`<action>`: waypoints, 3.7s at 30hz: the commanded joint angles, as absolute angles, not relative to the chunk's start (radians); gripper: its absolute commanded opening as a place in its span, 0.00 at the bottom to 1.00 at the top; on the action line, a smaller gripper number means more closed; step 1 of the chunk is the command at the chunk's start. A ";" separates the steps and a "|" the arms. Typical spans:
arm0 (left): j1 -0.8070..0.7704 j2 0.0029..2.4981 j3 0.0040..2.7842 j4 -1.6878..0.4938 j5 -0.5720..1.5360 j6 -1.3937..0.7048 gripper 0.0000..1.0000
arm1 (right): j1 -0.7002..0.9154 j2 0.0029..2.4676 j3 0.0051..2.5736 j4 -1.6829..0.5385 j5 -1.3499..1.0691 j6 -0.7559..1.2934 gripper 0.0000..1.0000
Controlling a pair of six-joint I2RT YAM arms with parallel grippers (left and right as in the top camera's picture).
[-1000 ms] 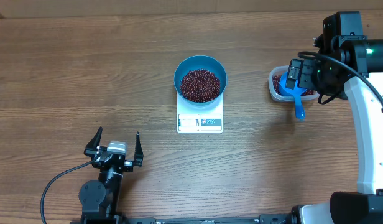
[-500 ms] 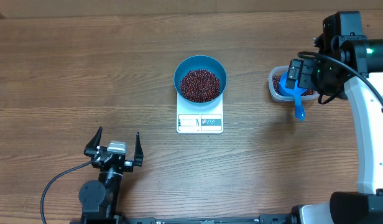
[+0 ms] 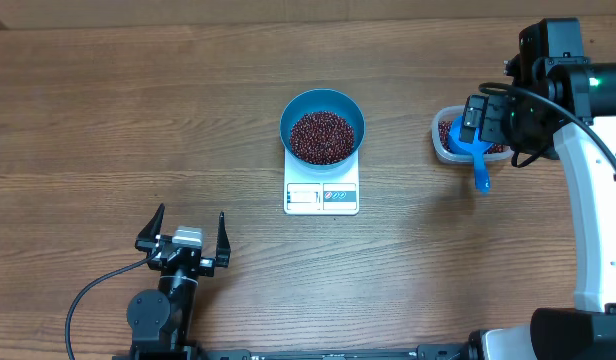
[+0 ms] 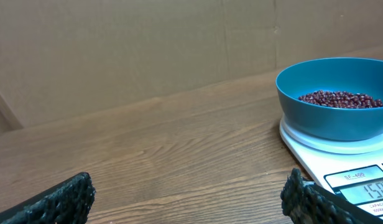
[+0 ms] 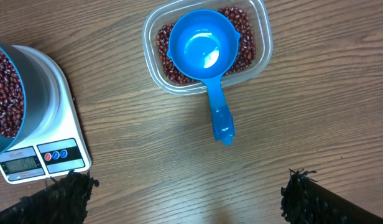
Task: Scoop item into bowl and weigh 150g on scale
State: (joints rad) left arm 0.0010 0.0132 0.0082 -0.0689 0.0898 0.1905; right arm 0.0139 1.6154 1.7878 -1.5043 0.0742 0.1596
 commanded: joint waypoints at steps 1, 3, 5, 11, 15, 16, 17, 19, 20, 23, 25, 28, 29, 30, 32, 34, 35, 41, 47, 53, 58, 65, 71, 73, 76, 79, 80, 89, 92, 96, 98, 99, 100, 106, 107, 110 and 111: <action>0.009 0.004 0.005 -0.073 0.078 0.179 1.00 | 0.011 1.613 1.806 -1.501 0.065 0.148 1.00; 0.009 0.004 0.005 -0.073 0.078 0.179 0.99 | 0.010 1.613 1.806 -1.499 0.071 0.147 1.00; 0.009 0.004 0.005 -0.073 0.078 0.179 0.99 | 0.011 1.613 1.806 -1.472 0.076 0.148 1.00; 0.009 0.004 0.005 -0.073 0.078 0.179 1.00 | 0.040 1.572 1.731 -1.192 0.072 0.148 1.00; 0.009 0.004 0.005 -0.073 0.078 0.179 1.00 | 0.075 1.502 1.586 -0.988 0.072 0.148 1.00; 0.009 0.004 0.005 -0.073 0.078 0.179 0.99 | 0.081 1.480 1.541 -0.931 0.072 0.148 1.00; 0.009 0.004 0.005 -0.073 0.078 0.179 1.00 | 0.088 1.453 1.485 -0.862 0.072 0.149 1.00; 0.009 0.004 0.005 -0.073 0.078 0.179 0.99 | 0.095 1.389 1.355 -0.714 0.072 0.152 1.00; 0.009 0.004 0.005 -0.073 0.078 0.179 1.00 | 0.096 1.359 1.295 -0.648 0.068 0.154 1.00; 0.009 0.004 0.005 -0.073 0.078 0.179 1.00 | 0.096 1.241 1.066 -0.399 0.048 0.155 1.00; 0.009 0.004 0.005 -0.073 0.078 0.179 1.00 | 0.095 0.950 0.573 0.162 -0.006 0.156 1.00; 0.009 0.004 0.005 -0.073 0.078 0.179 1.00 | 0.095 0.836 0.411 0.345 -0.006 0.155 1.00; 0.009 0.004 0.005 -0.073 0.078 0.179 1.00 | 0.095 0.801 0.365 0.391 -0.004 0.155 1.00; 0.009 0.004 0.005 -0.073 0.078 0.179 1.00 | 0.094 0.757 0.313 0.435 -0.003 0.155 1.00; 0.009 0.004 0.005 -0.073 0.078 0.179 0.99 | 0.094 0.685 0.239 0.479 -0.003 0.155 1.00; 0.009 0.004 0.005 -0.073 0.078 0.179 0.99 | 0.094 0.602 0.166 0.490 -0.003 0.155 1.00; 0.009 0.004 0.005 -0.073 0.078 0.179 1.00 | 0.094 0.566 0.137 0.489 -0.002 0.155 1.00; 0.009 0.004 0.005 -0.073 0.078 0.179 0.99 | 0.071 0.417 0.031 0.462 -0.002 0.155 1.00; 0.009 0.004 0.005 -0.073 0.078 0.179 1.00 | 0.041 0.292 0.008 0.353 -0.006 0.155 1.00; 0.009 0.004 0.005 -0.073 0.078 0.179 1.00 | 0.025 0.274 0.008 0.337 -0.003 0.155 1.00; 0.009 0.004 0.005 -0.073 0.078 0.179 0.99 | 0.025 0.274 0.008 0.248 -0.002 0.155 1.00; 0.009 0.004 0.005 -0.073 0.078 0.179 1.00 | 0.023 0.256 0.008 0.127 -0.004 0.155 1.00; 0.009 0.004 0.005 -0.073 0.078 0.179 0.99 | 0.020 0.160 0.008 -0.015 -0.058 0.097 1.00; 0.009 0.004 0.005 -0.073 0.078 0.179 1.00 | 0.011 0.113 0.008 -0.078 -0.104 0.049 1.00; 0.009 0.004 0.005 -0.073 0.078 0.179 1.00 | -0.008 0.063 0.008 -0.077 -0.109 0.039 1.00; 0.009 0.004 0.005 -0.073 0.078 0.179 1.00 | -0.024 0.025 0.008 -0.076 -0.125 0.006 1.00; 0.009 0.004 0.005 -0.073 0.078 0.179 0.99 | -0.028 0.014 0.008 -0.076 -0.130 -0.008 1.00; 0.009 0.004 0.005 -0.073 0.078 0.179 1.00 | -0.035 0.002 0.008 -0.070 -0.178 -0.138 1.00; 0.009 0.004 0.005 -0.073 0.078 0.179 1.00 | -0.035 0.002 0.008 -0.069 -0.177 -0.148 1.00; 0.009 0.004 0.005 -0.073 0.078 0.179 0.99 | -0.035 0.002 0.008 -0.070 -0.178 -0.148 1.00; 0.009 0.004 0.005 -0.073 0.078 0.179 1.00 | -0.035 0.002 0.008 -0.070 -0.177 -0.148 1.00; 0.009 0.004 0.005 -0.073 0.078 0.179 1.00 | -0.035 0.002 0.008 -0.070 -0.176 -0.147 1.00; 0.009 0.004 0.005 -0.073 0.078 0.179 1.00 | -0.035 0.002 0.008 -0.070 -0.174 -0.147 1.00; 0.009 0.004 0.005 -0.073 0.078 0.179 1.00 | -0.035 0.002 0.008 -0.069 -0.174 -0.147 1.00; 0.009 0.004 0.005 -0.073 0.078 0.179 0.99 | -0.035 0.002 0.008 -0.069 -0.174 -0.147 1.00; 0.009 0.004 0.005 -0.073 0.078 0.179 1.00 | -0.035 0.002 0.008 -0.069 -0.174 -0.147 1.00; 0.009 0.004 0.005 -0.073 0.078 0.179 0.99 | -0.035 0.002 0.008 -0.069 -0.174 -0.147 1.00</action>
State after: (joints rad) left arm 0.0025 0.0109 0.0090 -0.0711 0.0822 0.1898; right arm -0.0311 0.0135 0.0185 -0.0757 -0.1608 -0.1314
